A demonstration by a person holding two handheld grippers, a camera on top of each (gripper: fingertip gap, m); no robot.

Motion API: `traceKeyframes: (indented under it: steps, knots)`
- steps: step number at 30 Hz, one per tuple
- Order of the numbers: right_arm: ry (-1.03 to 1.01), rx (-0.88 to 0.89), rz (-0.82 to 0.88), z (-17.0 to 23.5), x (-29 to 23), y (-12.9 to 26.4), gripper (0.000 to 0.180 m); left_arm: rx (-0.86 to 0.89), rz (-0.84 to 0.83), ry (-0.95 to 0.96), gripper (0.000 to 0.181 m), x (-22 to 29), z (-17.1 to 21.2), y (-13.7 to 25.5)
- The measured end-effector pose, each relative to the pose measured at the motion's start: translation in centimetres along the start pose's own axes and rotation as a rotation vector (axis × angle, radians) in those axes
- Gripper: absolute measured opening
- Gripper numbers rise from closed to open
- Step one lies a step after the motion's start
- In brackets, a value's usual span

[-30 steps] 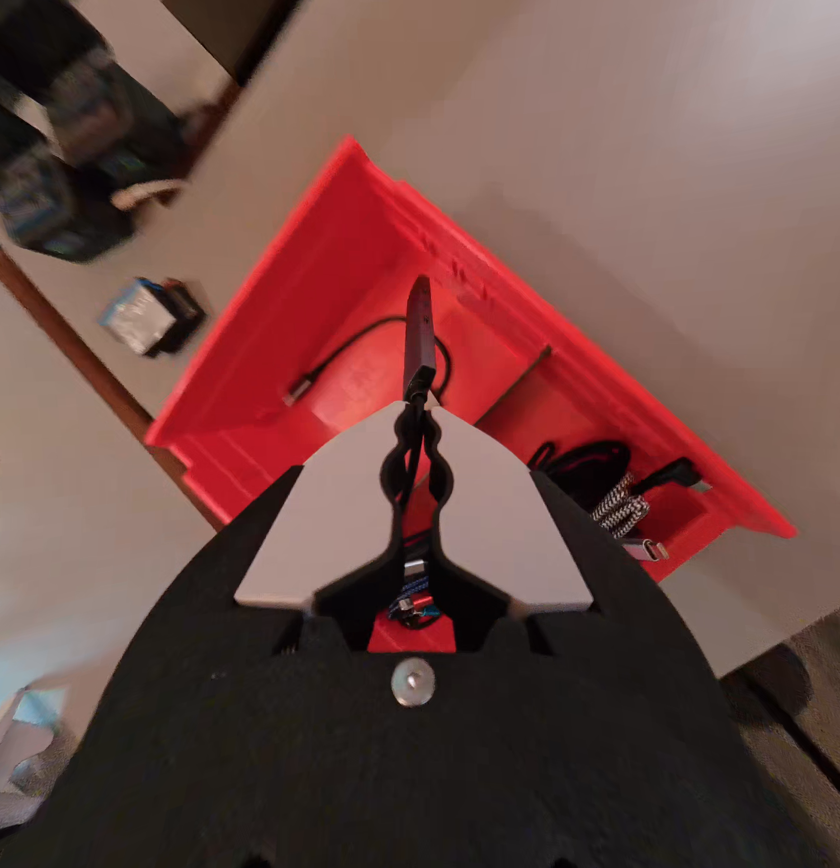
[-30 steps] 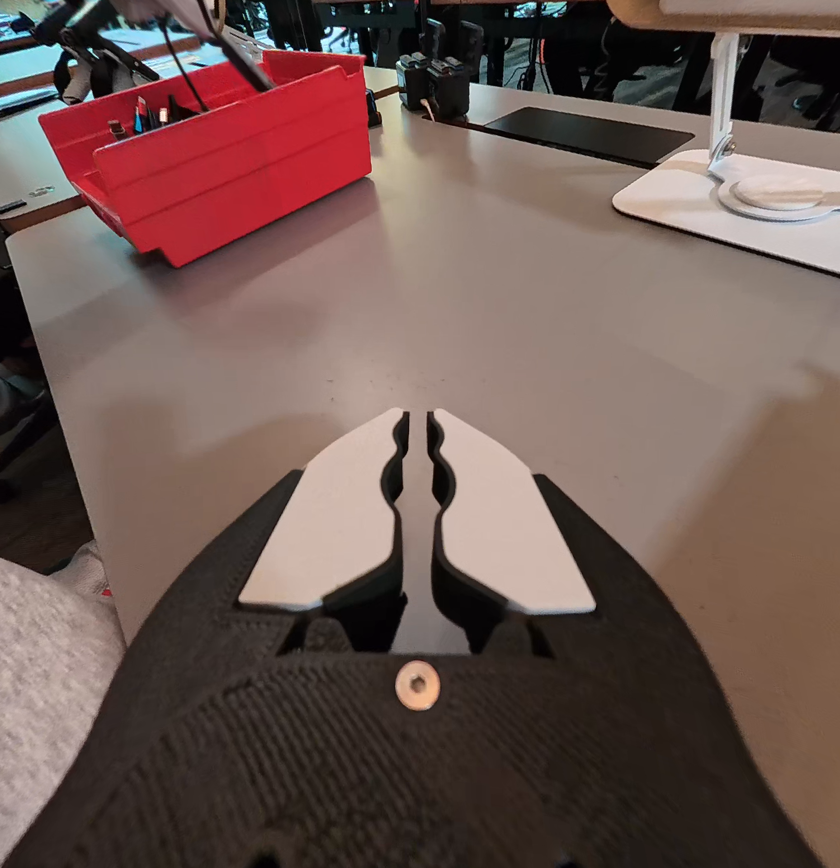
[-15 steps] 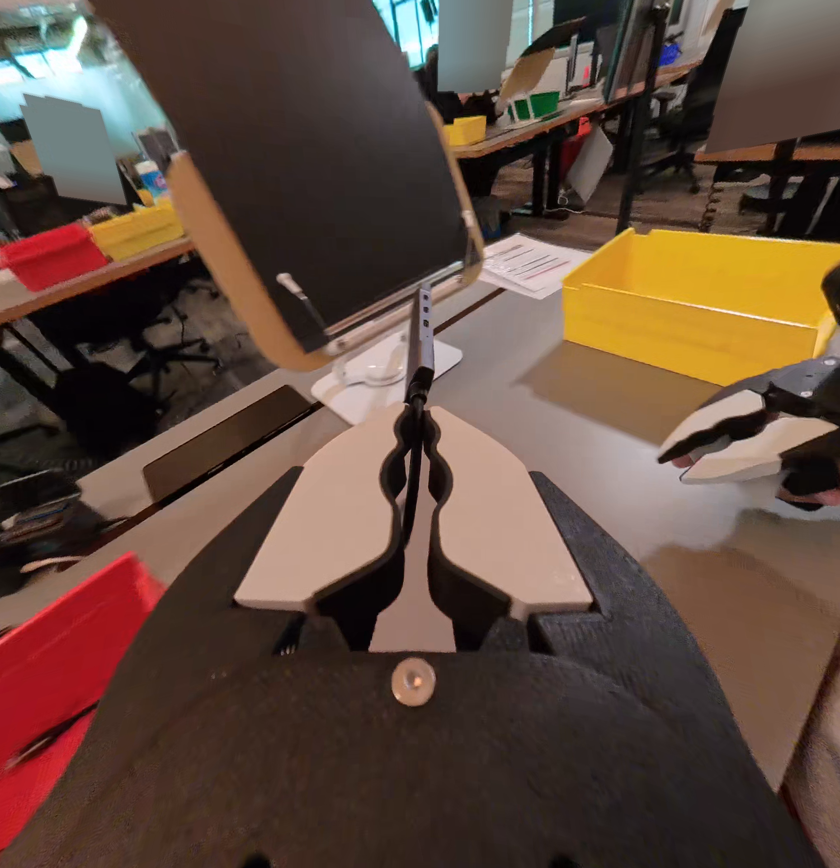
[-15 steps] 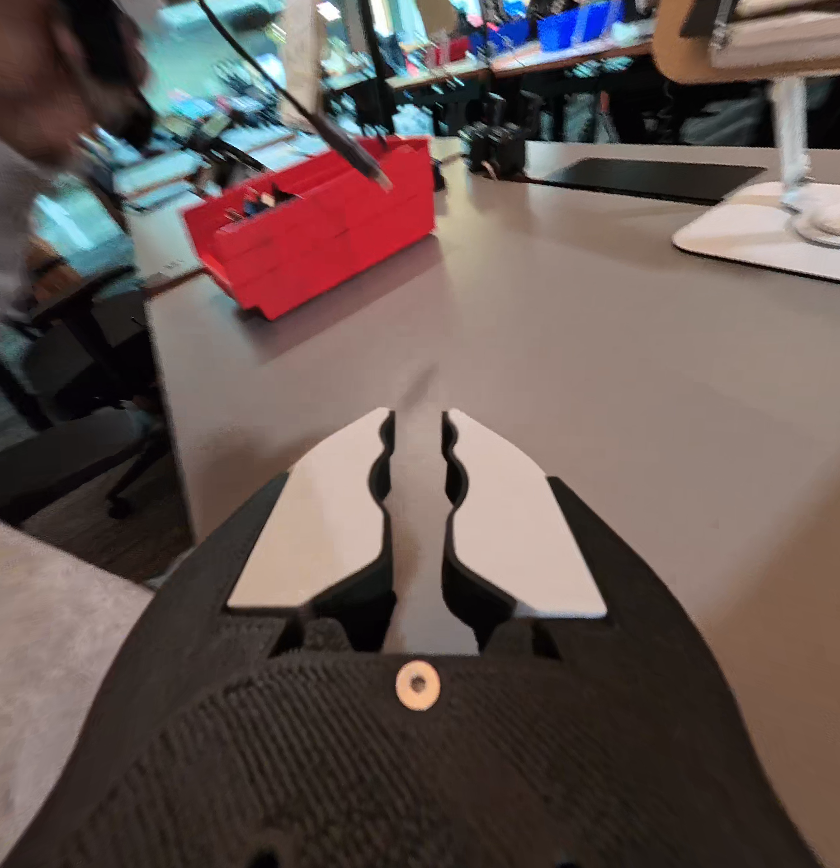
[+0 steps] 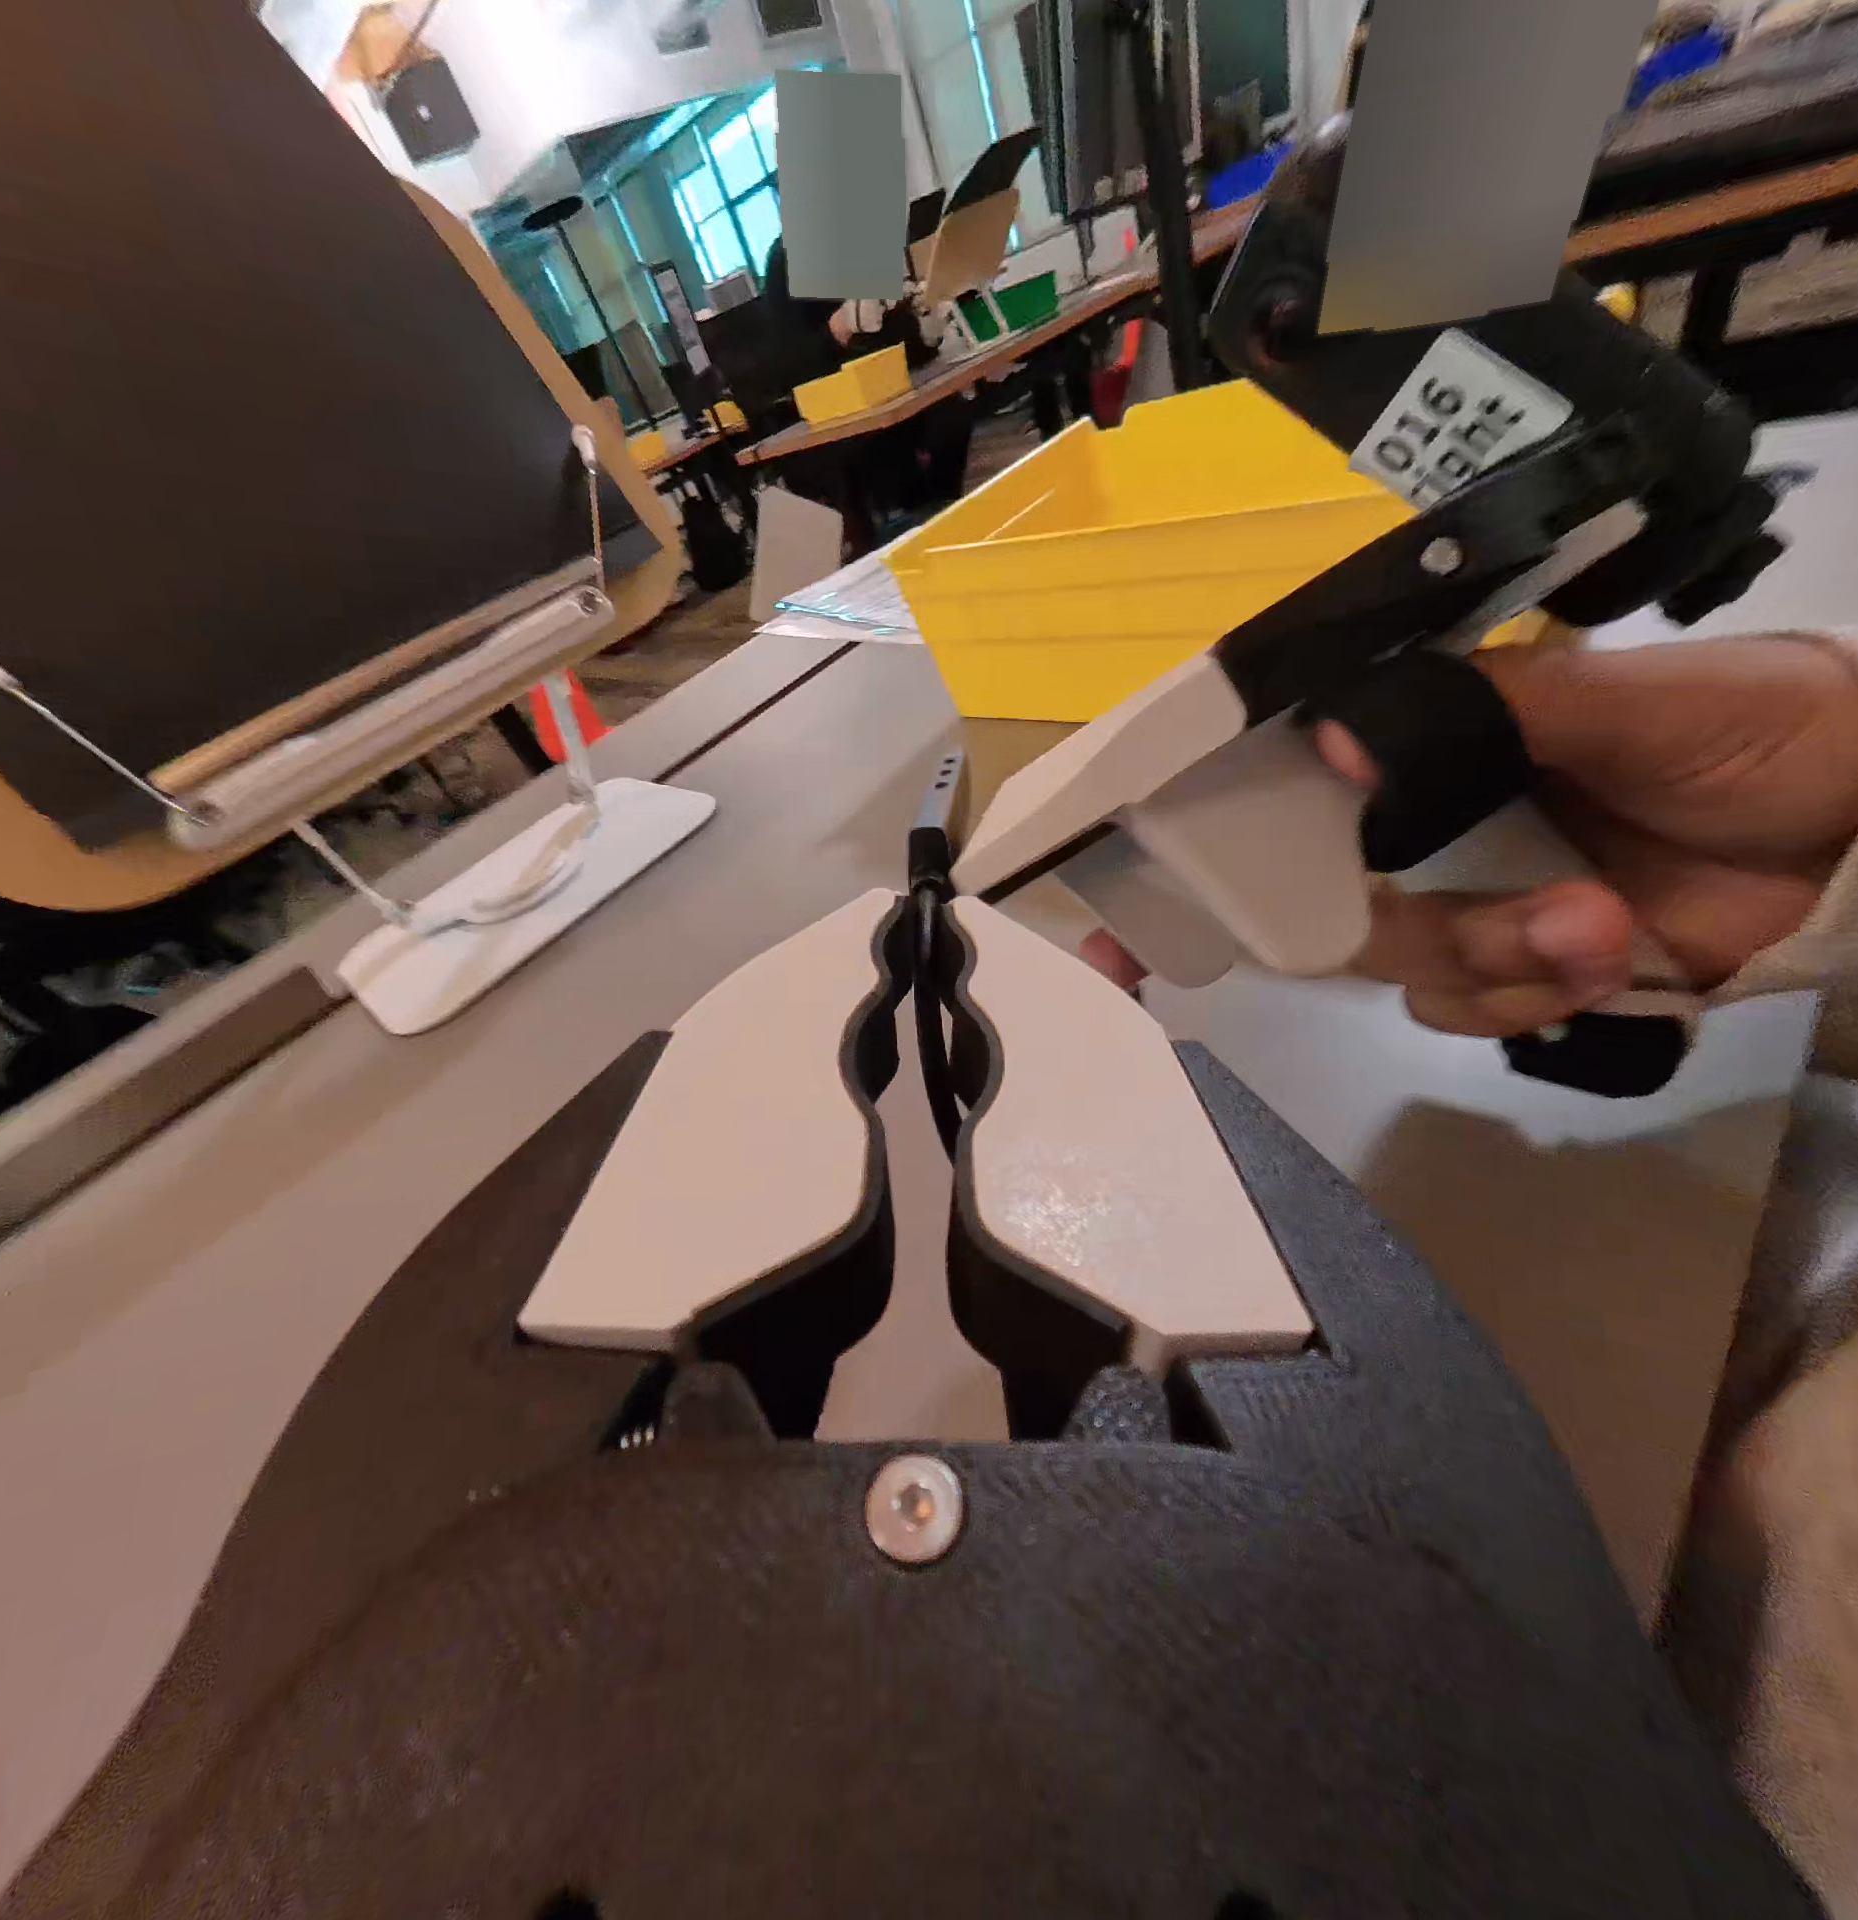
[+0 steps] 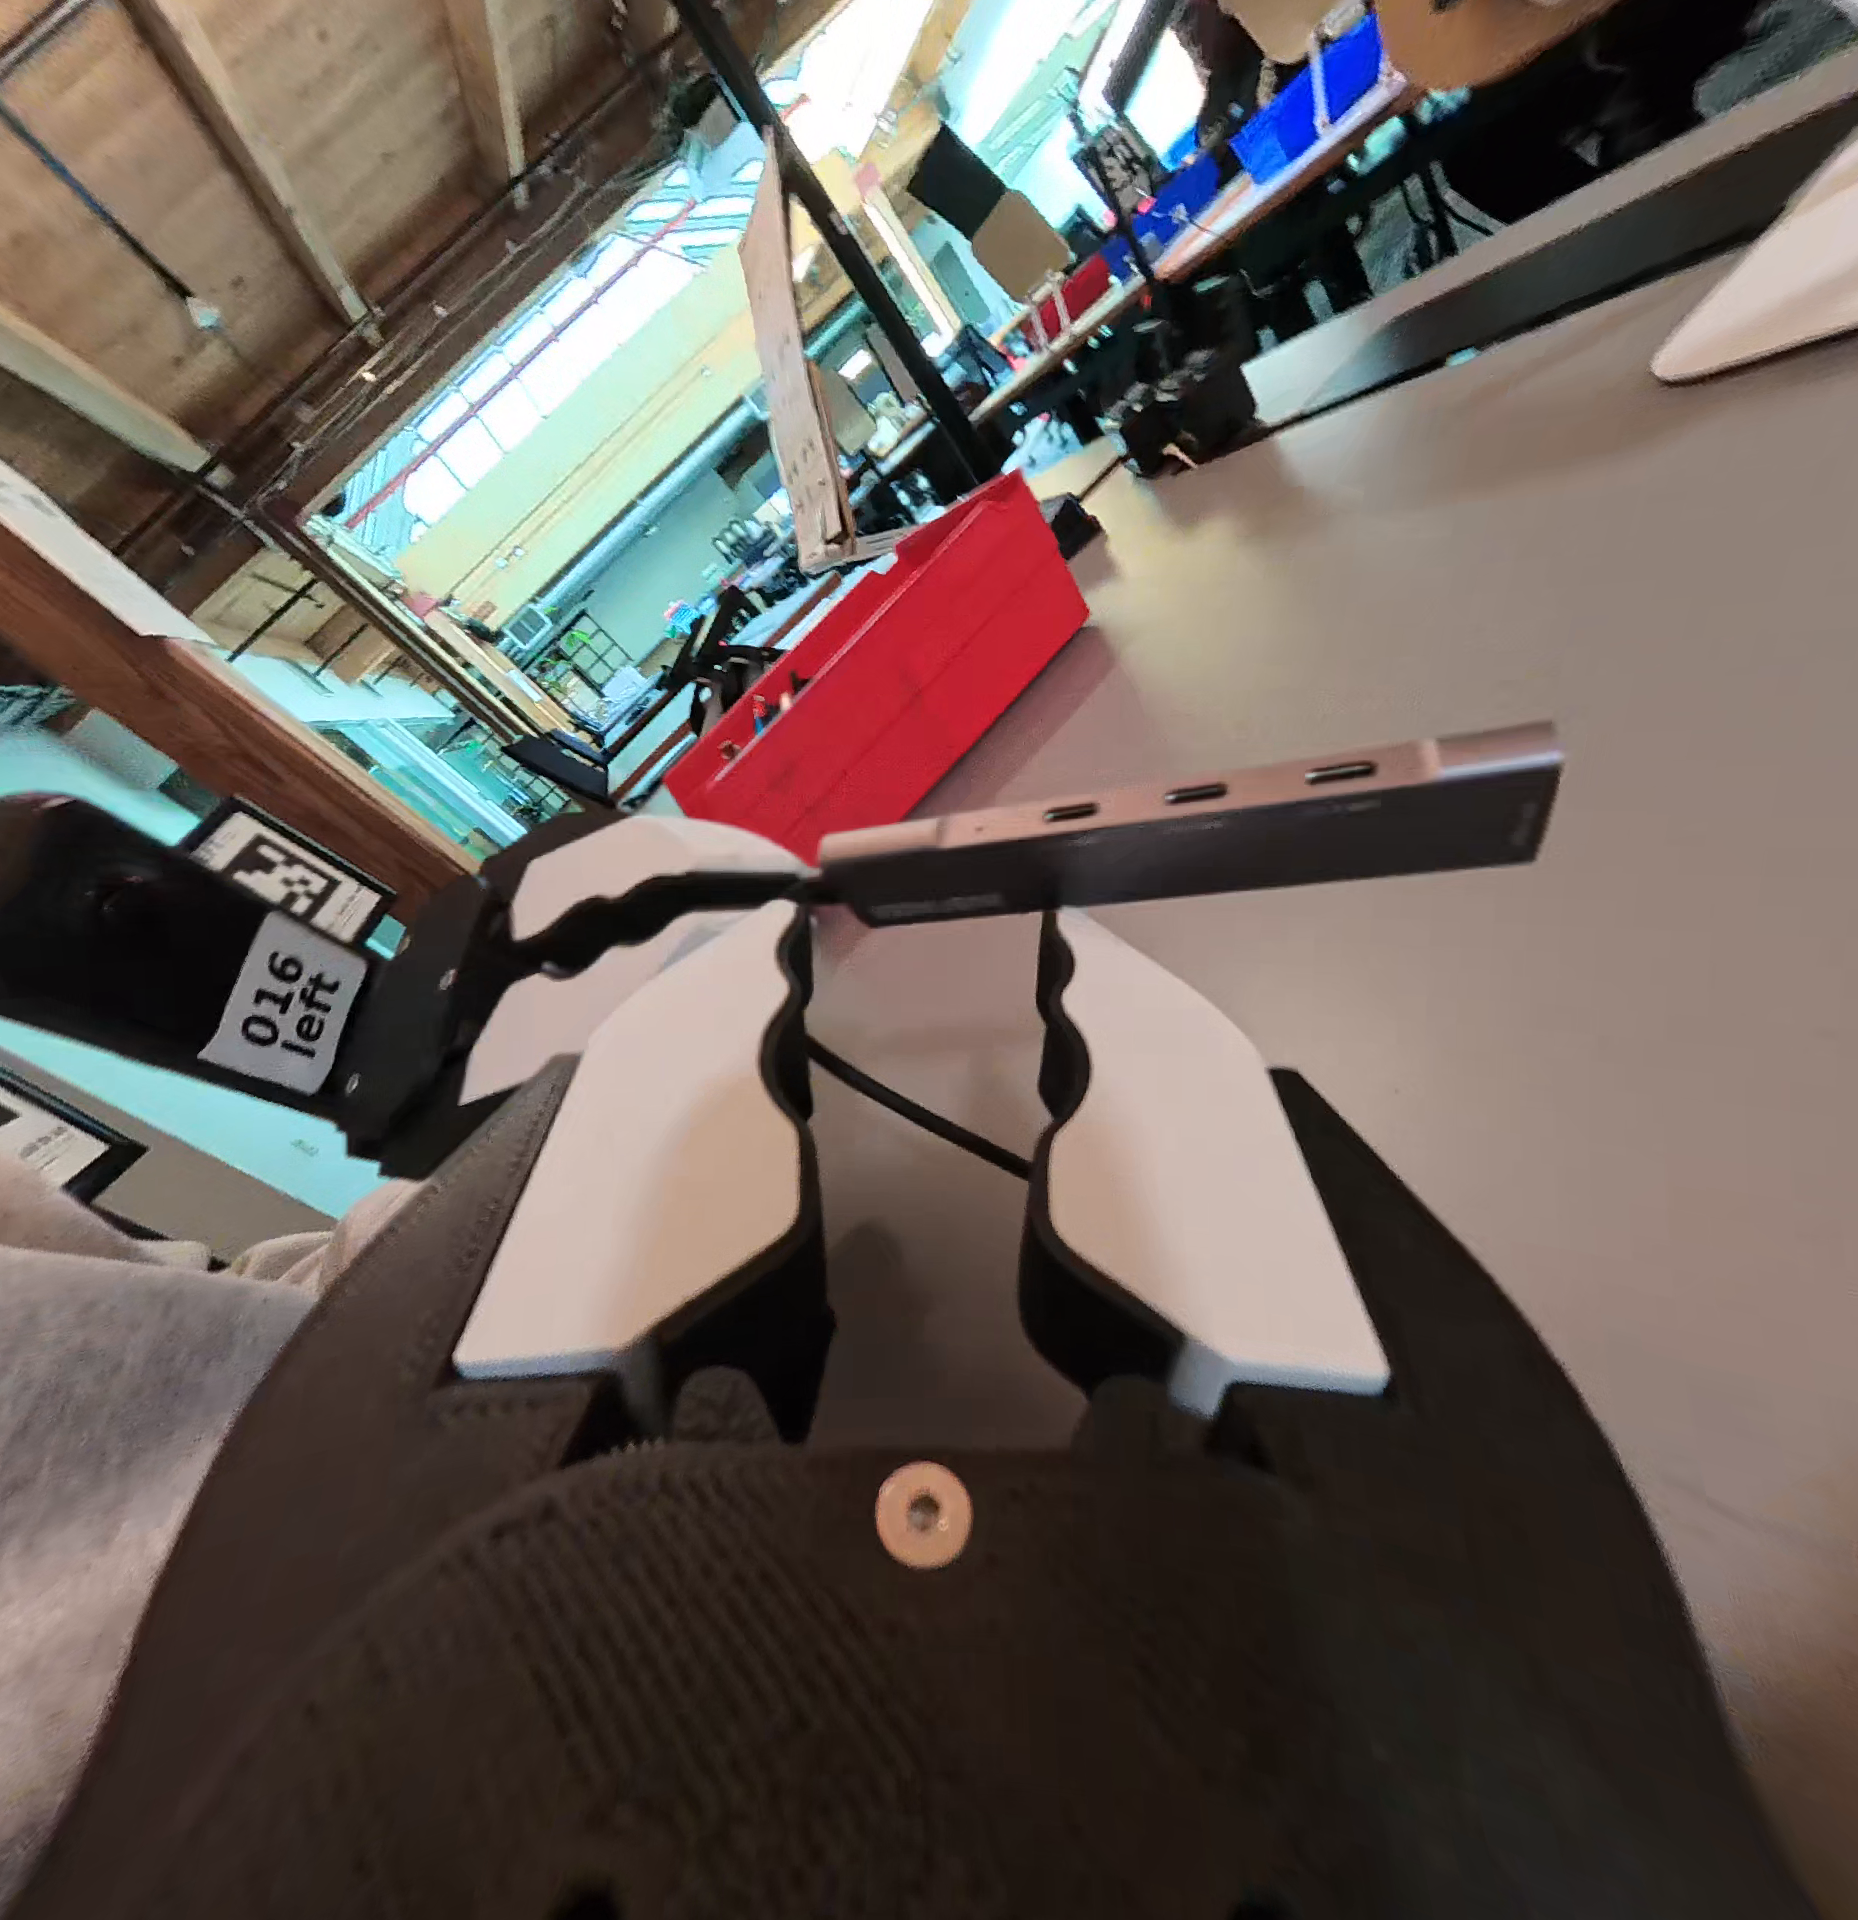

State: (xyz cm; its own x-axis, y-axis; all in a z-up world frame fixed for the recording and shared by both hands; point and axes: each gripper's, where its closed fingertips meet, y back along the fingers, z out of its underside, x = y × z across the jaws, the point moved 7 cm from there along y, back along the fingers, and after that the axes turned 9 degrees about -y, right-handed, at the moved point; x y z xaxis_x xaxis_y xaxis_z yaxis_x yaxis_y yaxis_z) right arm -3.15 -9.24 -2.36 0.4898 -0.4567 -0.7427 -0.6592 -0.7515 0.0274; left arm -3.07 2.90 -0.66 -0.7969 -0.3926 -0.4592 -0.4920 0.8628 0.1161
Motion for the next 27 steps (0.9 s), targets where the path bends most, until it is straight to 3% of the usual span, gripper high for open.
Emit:
traceKeyframes:
  steps: [3, 10, 16, 24, 27]
  knots:
    - [-0.056, -0.019, 0.015, 0.2, 0.6, -0.1, 0.043, 0.019, 0.059, 0.16, 0.005, 0.2, 0.9, -0.2]
    - [-0.296, 0.0, -0.065, 0.4, 1.3, -0.2, 0.045, 0.015, 0.216, 0.073, 0.006, 0.6, 2.0, 0.1]
    - [-0.246, -0.041, 0.024, 0.5, 1.9, 0.1, 0.019, -0.027, 0.274, 0.044, 0.008, 2.0, 2.4, -0.5]
    - [-0.054, -0.117, 0.036, 1.2, 0.5, -0.4, 0.01, 0.156, 0.355, 0.488, 0.05, -0.1, 1.8, 0.0]
    - [-0.013, -0.126, 0.0, 1.4, -0.3, -0.6, 0.01, 0.189, 0.448, 0.721, 0.051, -0.9, 2.5, -0.1]
